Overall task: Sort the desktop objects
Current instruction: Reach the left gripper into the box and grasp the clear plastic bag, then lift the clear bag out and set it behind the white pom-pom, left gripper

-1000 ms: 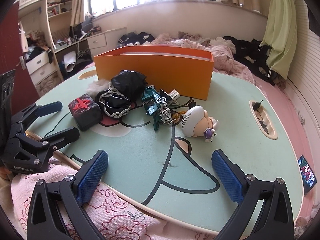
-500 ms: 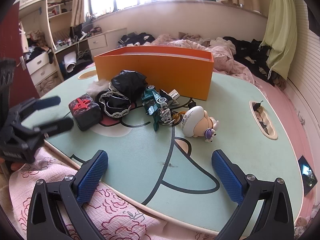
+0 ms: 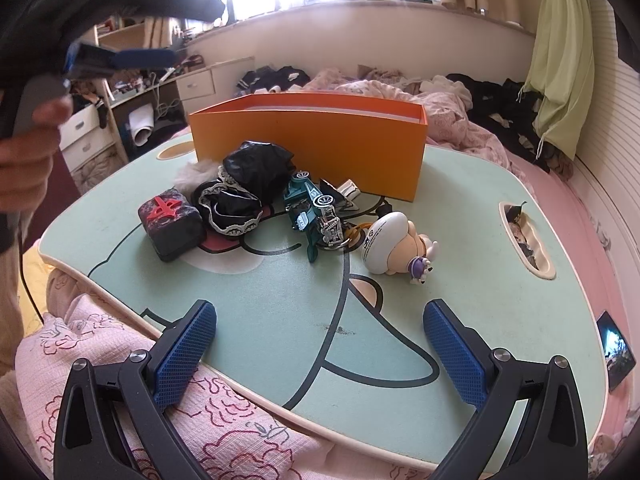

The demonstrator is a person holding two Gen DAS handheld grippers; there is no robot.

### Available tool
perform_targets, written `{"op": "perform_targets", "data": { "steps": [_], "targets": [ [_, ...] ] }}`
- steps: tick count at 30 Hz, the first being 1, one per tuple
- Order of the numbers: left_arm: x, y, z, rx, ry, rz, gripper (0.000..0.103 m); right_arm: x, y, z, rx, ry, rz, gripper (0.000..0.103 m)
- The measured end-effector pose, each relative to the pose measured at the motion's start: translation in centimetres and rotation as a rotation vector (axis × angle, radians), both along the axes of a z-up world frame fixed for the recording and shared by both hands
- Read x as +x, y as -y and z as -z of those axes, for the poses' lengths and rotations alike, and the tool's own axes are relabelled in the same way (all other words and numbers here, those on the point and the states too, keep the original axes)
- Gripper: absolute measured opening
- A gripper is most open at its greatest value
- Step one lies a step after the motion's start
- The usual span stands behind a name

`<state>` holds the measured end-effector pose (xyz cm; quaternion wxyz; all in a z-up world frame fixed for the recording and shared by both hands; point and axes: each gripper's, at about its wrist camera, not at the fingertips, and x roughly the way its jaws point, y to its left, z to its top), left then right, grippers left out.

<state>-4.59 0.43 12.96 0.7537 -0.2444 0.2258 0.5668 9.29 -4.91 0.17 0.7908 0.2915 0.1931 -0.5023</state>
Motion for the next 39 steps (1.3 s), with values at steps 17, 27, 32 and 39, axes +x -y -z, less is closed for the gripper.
{"op": "perform_targets", "data": {
  "steps": [17,27,32,39],
  "targets": [
    [4.2,-14.8,6.1,-0.538,0.168,0.063,0.060,-0.1,0.1,-0.1,-0.001,-0.003,0.028,0.103],
    [7.0,-20.0,10.0,-0.653,-0.016,-0.040,0.060,-0.1,0.0,0.1,-0.001,-0.004,0.043,0.103],
    [7.4,-20.6,11.7,-0.694,-0.032,-0.043,0.033,-0.1,0.2,-0.1,-0.002,-0.003,0.051,0.103],
    [6.0,-19.0,9.8,-0.576,-0.008,0.000,0.032,0.0,0.4,-0.4,-0.004,-0.005,0.063,0.103]
  ]
}}
